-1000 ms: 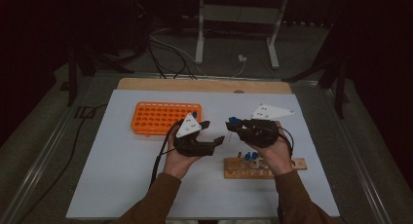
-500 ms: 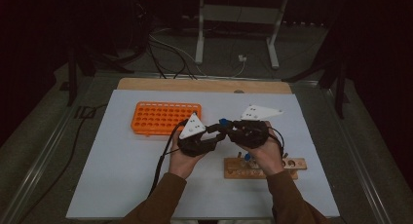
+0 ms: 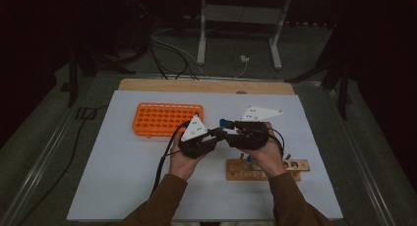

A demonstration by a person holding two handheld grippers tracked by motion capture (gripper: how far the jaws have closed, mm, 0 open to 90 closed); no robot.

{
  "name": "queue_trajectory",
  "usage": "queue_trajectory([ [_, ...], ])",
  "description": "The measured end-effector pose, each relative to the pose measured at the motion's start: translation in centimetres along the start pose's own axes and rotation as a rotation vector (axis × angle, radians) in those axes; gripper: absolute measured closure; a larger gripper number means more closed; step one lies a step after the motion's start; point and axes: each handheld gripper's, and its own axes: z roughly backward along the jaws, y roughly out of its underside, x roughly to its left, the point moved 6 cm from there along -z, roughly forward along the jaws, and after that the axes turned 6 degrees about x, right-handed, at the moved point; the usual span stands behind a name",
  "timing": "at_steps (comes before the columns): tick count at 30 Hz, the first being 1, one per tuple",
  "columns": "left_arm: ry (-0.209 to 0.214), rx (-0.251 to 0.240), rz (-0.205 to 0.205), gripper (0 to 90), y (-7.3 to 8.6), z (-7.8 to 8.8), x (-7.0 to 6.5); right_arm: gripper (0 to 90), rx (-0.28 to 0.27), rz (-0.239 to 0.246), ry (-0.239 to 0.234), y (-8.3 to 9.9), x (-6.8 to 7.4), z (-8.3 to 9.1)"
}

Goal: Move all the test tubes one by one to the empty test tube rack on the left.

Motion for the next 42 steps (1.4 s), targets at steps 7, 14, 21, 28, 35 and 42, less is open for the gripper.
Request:
queue_trajectory([
  [7, -0.024, 0.003, 0.006, 77.7, 0.1, 0.3, 0.8, 12.9, -0.020, -0.024, 0.087, 0.1, -0.7, 0.6],
  [14, -0.040, -0.002, 0.019, 77.7, 0.3, 0.7, 1.8, 1.8, -0.055, -0.063, 0.141, 0.6, -2.1, 2.2],
  [21, -0.035, -0.001, 0.041, 77.8, 0.7, 1.3, 3.3, 0.0, -0.078, -0.081, 0.175, 1.5, -3.4, 4.1],
  [28, -0.091, -0.023, 0.054, 77.8, 1.4, 2.2, 5.4, 0.0, -0.096, -0.111, 0.213, 2.8, -4.7, 6.1],
  [35, -0.168, -0.033, 0.095, 77.7, 2.6, 2.9, 7.7, 0.0, -0.115, -0.130, 0.249, 3.8, -5.7, 7.8],
  [42, -0.235, -0.014, 0.120, 77.7, 3.7, 2.1, 9.7, 0.0, -0.125, -0.136, 0.280, 4.8, -5.9, 8.8],
])
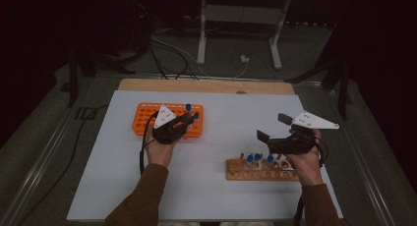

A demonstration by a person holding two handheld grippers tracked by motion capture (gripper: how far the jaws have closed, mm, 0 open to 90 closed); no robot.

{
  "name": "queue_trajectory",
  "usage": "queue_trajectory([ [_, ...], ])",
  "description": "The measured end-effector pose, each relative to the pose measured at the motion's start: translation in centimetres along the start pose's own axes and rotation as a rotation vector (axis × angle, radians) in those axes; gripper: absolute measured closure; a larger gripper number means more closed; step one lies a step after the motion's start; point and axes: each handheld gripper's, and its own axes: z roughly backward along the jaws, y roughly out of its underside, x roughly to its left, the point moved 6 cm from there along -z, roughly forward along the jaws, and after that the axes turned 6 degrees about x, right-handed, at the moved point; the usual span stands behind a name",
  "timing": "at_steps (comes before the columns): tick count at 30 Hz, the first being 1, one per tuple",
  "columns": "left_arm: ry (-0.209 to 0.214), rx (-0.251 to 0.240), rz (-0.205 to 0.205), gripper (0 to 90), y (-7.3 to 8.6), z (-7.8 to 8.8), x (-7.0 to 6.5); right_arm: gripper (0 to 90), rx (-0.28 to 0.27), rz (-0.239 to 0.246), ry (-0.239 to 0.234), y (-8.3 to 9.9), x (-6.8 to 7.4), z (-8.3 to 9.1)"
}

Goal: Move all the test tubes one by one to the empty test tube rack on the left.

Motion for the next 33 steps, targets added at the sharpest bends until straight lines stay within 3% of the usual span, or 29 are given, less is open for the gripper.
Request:
queue_trajectory([
  [6, -0.041, 0.011, 0.020, 77.7, 0.8, -1.6, 1.0, 0.0, 0.001, -0.011, 0.012, 0.8, -0.5, 0.5],
  [12, -0.076, 0.052, 0.045, 77.7, 1.8, -3.0, 1.6, 0.0, -0.006, -0.013, 0.013, 1.0, -0.9, 1.0],
  [19, -0.091, 0.111, 0.023, 77.7, 3.0, -3.8, 1.5, 0.0, -0.012, -0.006, 0.016, 1.2, -1.0, 1.4],
  [25, -0.097, 0.117, 0.025, 77.9, 4.0, -4.0, 1.5, 0.0, -0.010, -0.009, 0.013, 1.8, -1.1, 1.4],
  [33, -0.113, 0.150, -0.004, 78.3, 4.6, -4.0, 1.3, 0.0, -0.013, -0.007, 0.006, 1.9, -0.9, 1.3],
])
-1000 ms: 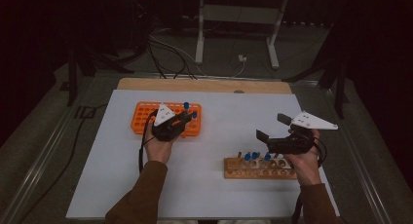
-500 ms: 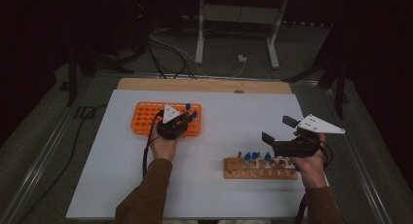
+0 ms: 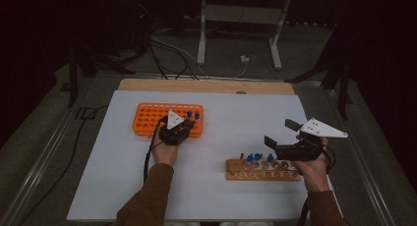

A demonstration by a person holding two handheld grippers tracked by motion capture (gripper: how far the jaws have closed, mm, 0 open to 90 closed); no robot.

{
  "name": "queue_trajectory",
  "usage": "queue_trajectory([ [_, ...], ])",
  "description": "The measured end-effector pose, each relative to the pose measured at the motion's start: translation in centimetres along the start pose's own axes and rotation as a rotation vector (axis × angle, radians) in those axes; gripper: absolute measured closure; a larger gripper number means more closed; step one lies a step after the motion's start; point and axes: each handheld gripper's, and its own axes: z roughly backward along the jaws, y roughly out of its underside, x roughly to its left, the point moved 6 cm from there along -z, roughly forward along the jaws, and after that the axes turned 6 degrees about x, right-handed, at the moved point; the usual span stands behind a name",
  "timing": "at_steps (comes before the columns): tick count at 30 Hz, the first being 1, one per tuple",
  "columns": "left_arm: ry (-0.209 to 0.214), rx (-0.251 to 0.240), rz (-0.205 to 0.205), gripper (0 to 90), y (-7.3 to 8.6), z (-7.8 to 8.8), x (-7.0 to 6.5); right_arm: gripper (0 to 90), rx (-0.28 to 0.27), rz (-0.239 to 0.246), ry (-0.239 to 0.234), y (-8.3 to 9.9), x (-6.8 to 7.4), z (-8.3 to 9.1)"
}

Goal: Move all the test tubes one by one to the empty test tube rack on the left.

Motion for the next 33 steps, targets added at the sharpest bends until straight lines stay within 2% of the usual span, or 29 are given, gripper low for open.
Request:
queue_trajectory([
  [8, -0.012, -0.003, 0.007, 78.3, 0.1, 0.1, -0.1, 0.0, 0.002, 0.000, 0.000, 0.3, 0.1, -0.1],
  [14, 0.002, 0.006, 0.020, 77.9, 0.1, 0.3, -0.1, 0.0, 0.008, -0.001, -0.003, 0.5, 0.1, -0.3],
  [17, 0.027, 0.006, 0.035, 76.4, 0.1, 0.4, 0.0, 0.0, 0.009, -0.001, -0.003, 0.5, 0.1, -0.3],
  [22, -0.008, 0.026, 0.087, 63.7, -0.1, 0.9, 0.2, 0.0, 0.008, 0.001, -0.003, 0.5, 0.1, -0.3],
  [23, -0.003, 0.021, 0.091, 60.3, -0.1, 1.0, 0.3, 0.0, 0.007, 0.001, -0.004, 0.5, 0.1, -0.3],
  [24, 0.004, 0.018, 0.117, 57.6, -0.2, 1.2, 0.3, 0.0, 0.007, 0.001, -0.004, 0.5, 0.1, -0.3],
  [26, 0.010, 0.007, 0.128, 54.4, -0.4, 1.5, 0.4, 0.0, 0.007, 0.000, -0.006, 0.5, 0.1, -0.3],
  [29, -0.001, 0.003, 0.152, 42.7, -0.5, 1.9, 0.7, 0.0, 0.006, 0.000, -0.008, 0.5, 0.1, -0.2],
  [33, 0.032, 0.005, 0.198, 34.1, -0.6, 2.5, 1.0, 0.0, 0.010, 0.000, -0.008, 0.6, 0.1, -0.3],
])
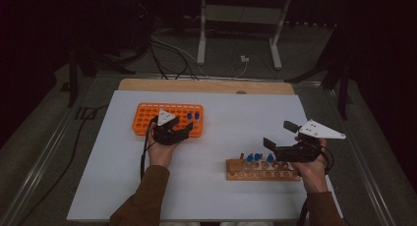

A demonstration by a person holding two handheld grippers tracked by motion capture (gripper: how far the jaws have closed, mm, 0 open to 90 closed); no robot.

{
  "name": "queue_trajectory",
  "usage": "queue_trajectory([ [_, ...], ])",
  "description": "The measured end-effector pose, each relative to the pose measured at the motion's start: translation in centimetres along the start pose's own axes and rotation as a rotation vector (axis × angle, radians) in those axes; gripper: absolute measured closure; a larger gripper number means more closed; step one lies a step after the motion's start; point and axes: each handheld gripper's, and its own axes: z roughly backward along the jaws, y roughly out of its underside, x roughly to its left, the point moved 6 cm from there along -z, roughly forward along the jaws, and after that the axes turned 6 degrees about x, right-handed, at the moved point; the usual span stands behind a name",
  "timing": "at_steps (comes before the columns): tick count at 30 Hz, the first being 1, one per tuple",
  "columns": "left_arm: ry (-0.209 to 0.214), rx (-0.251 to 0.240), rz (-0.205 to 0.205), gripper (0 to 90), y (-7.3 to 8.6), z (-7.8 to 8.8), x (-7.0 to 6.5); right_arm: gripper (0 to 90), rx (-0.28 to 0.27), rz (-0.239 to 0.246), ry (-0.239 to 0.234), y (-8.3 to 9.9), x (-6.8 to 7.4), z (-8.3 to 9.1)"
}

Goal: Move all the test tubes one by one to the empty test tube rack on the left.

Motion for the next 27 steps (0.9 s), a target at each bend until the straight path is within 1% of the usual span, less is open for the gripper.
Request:
queue_trajectory([
  [1, -0.002, 0.001, -0.004, 32.9, 0.0, 0.1, 0.0, 0.0, 0.000, 0.000, -0.001, 0.0, 0.0, 0.0],
  [4, -0.028, 0.003, -0.016, 19.0, -0.1, 0.7, 0.2, 0.1, 0.004, 0.000, -0.002, 0.2, 0.0, -0.1],
  [5, -0.039, 0.005, -0.024, 16.0, -0.1, 1.0, 0.3, 0.0, 0.004, 0.000, -0.003, 0.2, 0.0, 0.0],
  [6, -0.044, 0.000, -0.026, 15.5, -0.1, 1.2, 0.3, 0.1, 0.003, -0.001, -0.004, 0.3, 0.1, 0.0],
  [8, -0.056, -0.001, -0.020, 8.3, -0.2, 1.5, 0.5, 0.2, 0.007, 0.003, -0.003, 0.4, 0.1, 0.0],
  [10, -0.056, -0.005, -0.015, 3.0, -0.1, 2.0, 0.8, 0.7, 0.011, 0.007, -0.006, 0.5, 0.1, 0.0],
  [11, -0.052, -0.008, -0.017, 1.7, -0.1, 2.3, 0.9, 0.7, 0.012, 0.006, -0.006, 0.6, 0.1, 0.0],
  [15, -0.052, -0.017, -0.023, 0.6, 0.0, 3.5, 1.3, 0.8, 0.018, 0.004, -0.010, 1.0, -0.1, 0.2],
  [19, -0.081, -0.067, -0.014, 1.2, 0.0, 5.1, 2.1, 0.8, 0.032, 0.004, -0.008, 1.6, -0.3, 0.4],
  [20, -0.083, -0.077, -0.013, 1.2, -0.1, 5.5, 2.2, 2.8, 0.035, 0.005, -0.008, 1.8, -0.3, 0.4],
  [23, -0.073, -0.088, -0.015, 1.3, -0.1, 6.5, 2.4, 3.6, 0.039, 0.003, -0.013, 2.3, -0.4, 0.5],
  [24, -0.064, -0.089, -0.017, 1.2, -0.1, 6.7, 2.5, 3.6, 0.040, 0.003, -0.016, 2.4, -0.4, 0.5],
  [27, -0.052, -0.102, -0.019, 1.2, 0.1, 7.6, 2.4, 5.0, 0.057, 0.006, -0.020, 2.9, -0.4, 0.4],
])
